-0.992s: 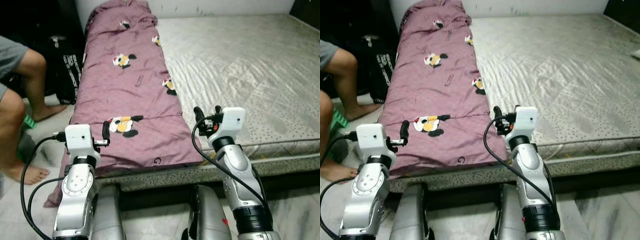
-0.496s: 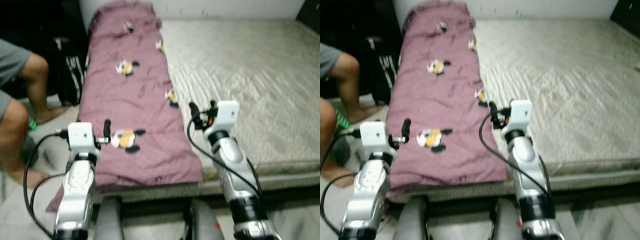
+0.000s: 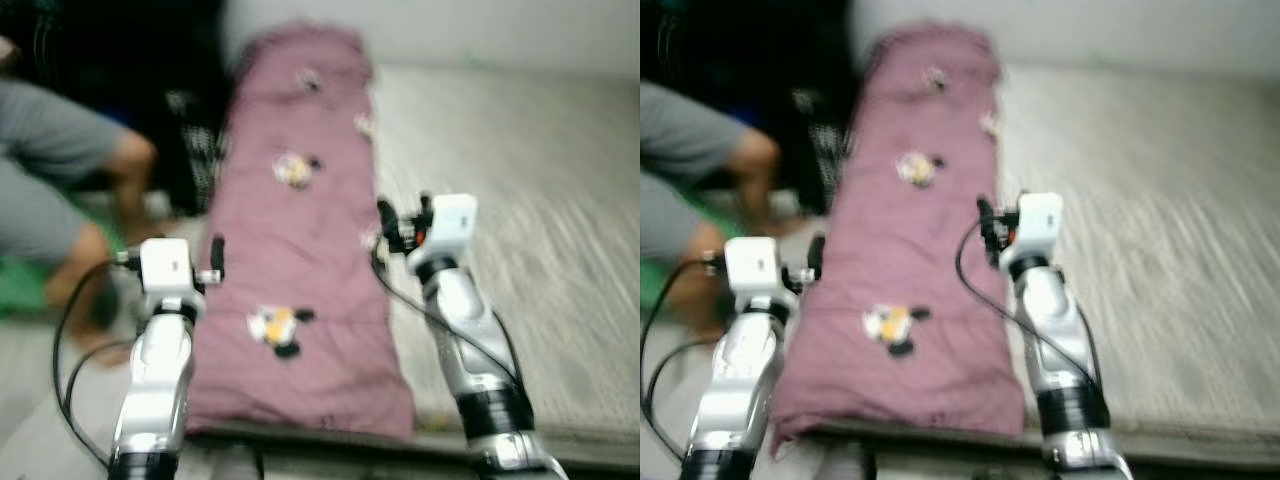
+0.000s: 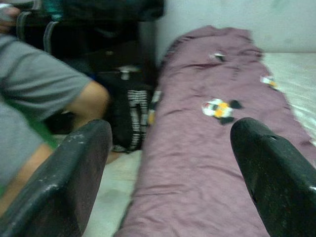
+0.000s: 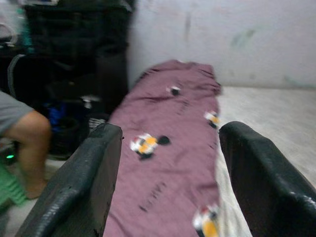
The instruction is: Clean up the room
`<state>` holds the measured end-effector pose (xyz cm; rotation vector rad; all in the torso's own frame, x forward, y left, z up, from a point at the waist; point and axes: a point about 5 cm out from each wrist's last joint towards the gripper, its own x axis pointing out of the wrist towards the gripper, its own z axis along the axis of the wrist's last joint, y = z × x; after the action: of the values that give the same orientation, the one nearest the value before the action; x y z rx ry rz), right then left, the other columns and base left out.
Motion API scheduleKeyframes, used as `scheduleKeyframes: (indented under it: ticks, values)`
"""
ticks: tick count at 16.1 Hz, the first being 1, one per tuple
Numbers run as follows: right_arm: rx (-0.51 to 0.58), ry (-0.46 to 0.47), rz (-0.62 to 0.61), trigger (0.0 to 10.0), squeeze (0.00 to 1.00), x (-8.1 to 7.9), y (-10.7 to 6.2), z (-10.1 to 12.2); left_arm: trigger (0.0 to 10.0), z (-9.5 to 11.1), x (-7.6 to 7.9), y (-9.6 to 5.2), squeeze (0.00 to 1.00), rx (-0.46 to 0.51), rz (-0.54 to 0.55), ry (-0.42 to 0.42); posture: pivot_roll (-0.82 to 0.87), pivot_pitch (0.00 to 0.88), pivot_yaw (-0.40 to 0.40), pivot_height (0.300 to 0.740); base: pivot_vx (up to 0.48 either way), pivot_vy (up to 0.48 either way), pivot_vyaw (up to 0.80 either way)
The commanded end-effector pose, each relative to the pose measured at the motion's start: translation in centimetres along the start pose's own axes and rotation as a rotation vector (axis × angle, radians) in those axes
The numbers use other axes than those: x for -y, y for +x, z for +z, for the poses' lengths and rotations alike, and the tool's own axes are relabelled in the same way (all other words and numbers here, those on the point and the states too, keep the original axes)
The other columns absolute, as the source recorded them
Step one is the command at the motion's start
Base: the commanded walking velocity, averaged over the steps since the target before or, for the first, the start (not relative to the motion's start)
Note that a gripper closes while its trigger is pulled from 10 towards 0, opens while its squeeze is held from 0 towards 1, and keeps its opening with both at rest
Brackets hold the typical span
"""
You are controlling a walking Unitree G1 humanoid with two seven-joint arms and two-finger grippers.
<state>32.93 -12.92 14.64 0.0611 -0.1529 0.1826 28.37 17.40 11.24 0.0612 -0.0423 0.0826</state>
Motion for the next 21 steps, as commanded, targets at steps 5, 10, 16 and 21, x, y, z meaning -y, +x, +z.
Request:
scheduleKeyframes:
  ticks: [5, 10, 16, 21]
  values:
    - [-0.011, -0.011, 0.009, 10.0, 0.00, -0.08, 0.00, -0.37, 10.0, -0.46, 0.00, -0.10, 0.00, -0.020, 0.001, -0.002, -0.03, 0.000, -0.023, 0.740, 0.000, 0.000, 0.00]
    - [-0.022, -0.025, 0.020, 10.0, 0.00, -0.05, 0.07, -0.59, 10.0, -0.57, 0.09, -0.20, 0.00, -0.026, 0.000, -0.024, -0.02, 0.000, -0.032, 0.740, 0.000, 0.000, 0.00]
    - [-0.020, -0.020, 0.027, 10.0, 0.00, -0.33, 0.41, -0.44, 10.0, -0.52, 0.23, -0.01, 0.00, -0.029, -0.010, -0.052, -0.03, 0.000, -0.029, 0.740, 0.000, 0.320, 0.00]
    - [-0.017, -0.019, 0.029, 10.0, 0.00, -0.34, 0.25, -0.48, 10.0, -0.48, 0.27, 0.02, 0.00, -0.031, -0.011, -0.054, -0.03, 0.000, -0.031, 0.740, 0.000, 0.480, 0.00]
